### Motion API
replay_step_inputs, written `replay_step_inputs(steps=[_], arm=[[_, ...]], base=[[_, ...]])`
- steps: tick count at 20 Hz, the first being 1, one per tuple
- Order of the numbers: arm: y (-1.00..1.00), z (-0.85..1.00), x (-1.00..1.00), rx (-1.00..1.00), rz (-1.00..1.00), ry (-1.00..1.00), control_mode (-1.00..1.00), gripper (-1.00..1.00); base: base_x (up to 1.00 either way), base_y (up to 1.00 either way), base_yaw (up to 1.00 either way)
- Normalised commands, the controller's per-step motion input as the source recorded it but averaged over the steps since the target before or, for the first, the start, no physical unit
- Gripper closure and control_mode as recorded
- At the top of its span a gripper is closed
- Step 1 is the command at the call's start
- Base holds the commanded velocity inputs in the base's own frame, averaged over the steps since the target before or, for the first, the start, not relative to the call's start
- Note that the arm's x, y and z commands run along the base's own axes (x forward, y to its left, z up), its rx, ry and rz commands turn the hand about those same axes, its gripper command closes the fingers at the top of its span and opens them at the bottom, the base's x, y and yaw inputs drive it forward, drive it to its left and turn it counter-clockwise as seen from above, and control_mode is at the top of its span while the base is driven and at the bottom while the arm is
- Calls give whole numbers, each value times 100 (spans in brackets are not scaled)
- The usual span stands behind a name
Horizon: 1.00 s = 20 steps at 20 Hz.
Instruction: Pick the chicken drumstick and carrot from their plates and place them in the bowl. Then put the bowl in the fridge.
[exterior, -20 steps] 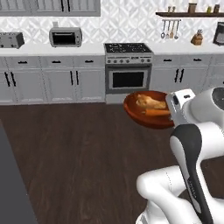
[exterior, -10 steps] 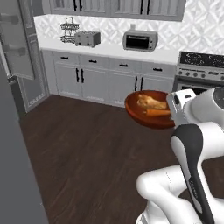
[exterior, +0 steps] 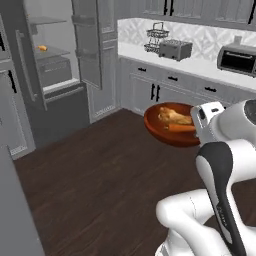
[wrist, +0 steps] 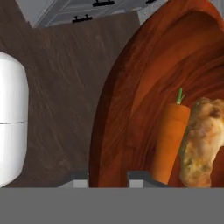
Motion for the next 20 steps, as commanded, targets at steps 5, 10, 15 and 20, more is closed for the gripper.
replay_step_inputs(steps=[5, 10, 15, 20], arm=[[0, 0, 0, 0, 0, 0, 100, 100], [0, 0, 0, 0, 0, 0, 100, 100], [0, 0, 0, 0, 0, 0, 100, 100], [0, 0, 0, 0, 0, 0, 100, 100]], base=[[100, -63, 60], [100, -99, 36], [100, -95, 30], [100, -66, 28]])
